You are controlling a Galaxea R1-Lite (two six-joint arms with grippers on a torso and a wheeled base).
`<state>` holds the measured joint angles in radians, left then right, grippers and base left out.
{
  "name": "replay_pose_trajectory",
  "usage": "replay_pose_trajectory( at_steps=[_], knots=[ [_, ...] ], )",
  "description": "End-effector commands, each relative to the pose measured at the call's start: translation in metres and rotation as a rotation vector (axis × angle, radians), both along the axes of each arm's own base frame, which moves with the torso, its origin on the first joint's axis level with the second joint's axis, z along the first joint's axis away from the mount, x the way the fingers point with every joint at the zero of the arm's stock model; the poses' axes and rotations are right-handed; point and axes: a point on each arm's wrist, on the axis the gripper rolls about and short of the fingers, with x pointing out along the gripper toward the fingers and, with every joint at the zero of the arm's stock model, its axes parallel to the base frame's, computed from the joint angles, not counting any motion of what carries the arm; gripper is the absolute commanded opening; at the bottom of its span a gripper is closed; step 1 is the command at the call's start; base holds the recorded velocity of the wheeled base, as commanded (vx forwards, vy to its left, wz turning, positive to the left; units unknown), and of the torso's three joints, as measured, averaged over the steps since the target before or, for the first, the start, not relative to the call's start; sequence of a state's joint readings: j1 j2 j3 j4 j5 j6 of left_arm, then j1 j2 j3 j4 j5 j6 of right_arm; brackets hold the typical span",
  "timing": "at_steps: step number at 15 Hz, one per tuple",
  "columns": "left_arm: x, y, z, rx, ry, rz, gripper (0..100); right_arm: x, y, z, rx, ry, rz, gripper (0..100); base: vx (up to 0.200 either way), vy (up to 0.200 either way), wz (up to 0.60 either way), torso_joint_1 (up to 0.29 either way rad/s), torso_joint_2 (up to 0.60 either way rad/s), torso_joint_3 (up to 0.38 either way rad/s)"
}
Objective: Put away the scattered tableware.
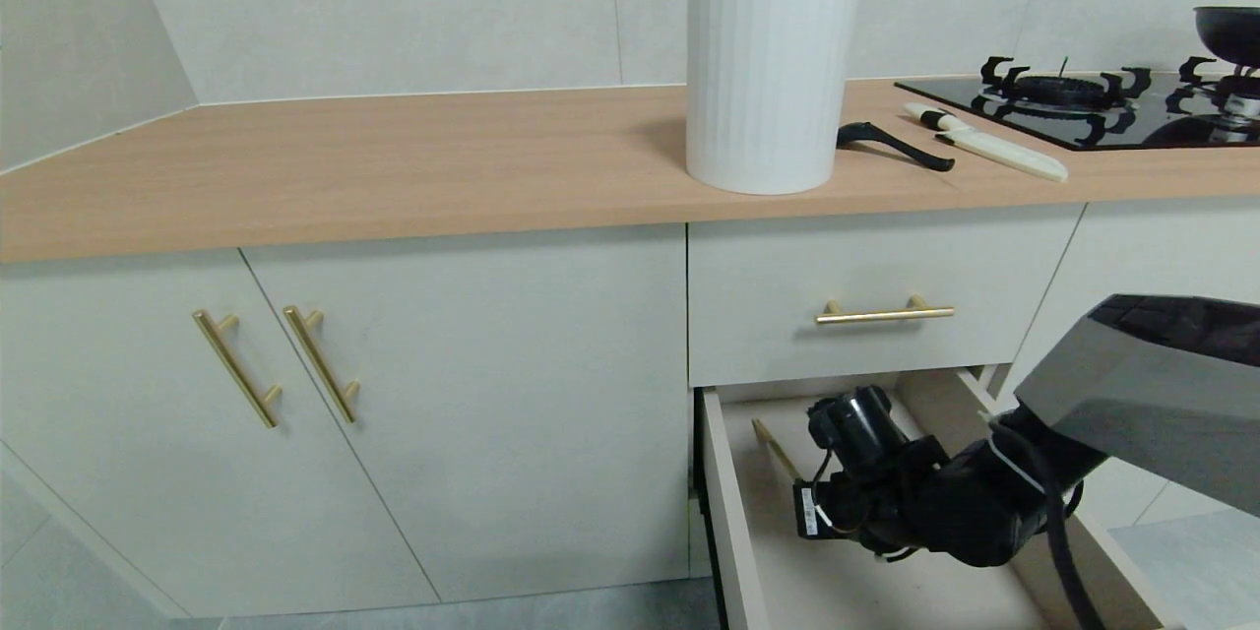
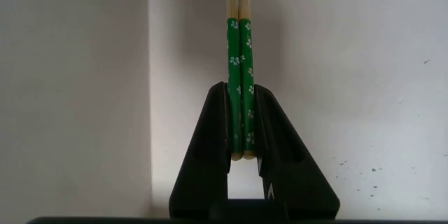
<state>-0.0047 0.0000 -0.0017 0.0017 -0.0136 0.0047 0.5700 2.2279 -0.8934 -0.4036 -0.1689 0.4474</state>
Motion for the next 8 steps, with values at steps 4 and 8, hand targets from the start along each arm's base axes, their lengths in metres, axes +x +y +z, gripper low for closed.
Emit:
replay_pose_trajectory(
  at_steps=[4, 8],
  knots=[
    [0.000, 0.000, 0.000, 0.000, 0.000, 0.000, 100, -0.007, 0.008, -0.037, -0.088, 0.069, 0.018, 0, 0.000, 0.000, 0.00, 0.000, 0.00, 0.000],
    [0.000, 0.000, 0.000, 0.000, 0.000, 0.000, 100, -0.008, 0.008, -0.041, -0.111, 0.069, 0.013, 0, 0.000, 0.000, 0.00, 0.000, 0.00, 0.000]
  ],
)
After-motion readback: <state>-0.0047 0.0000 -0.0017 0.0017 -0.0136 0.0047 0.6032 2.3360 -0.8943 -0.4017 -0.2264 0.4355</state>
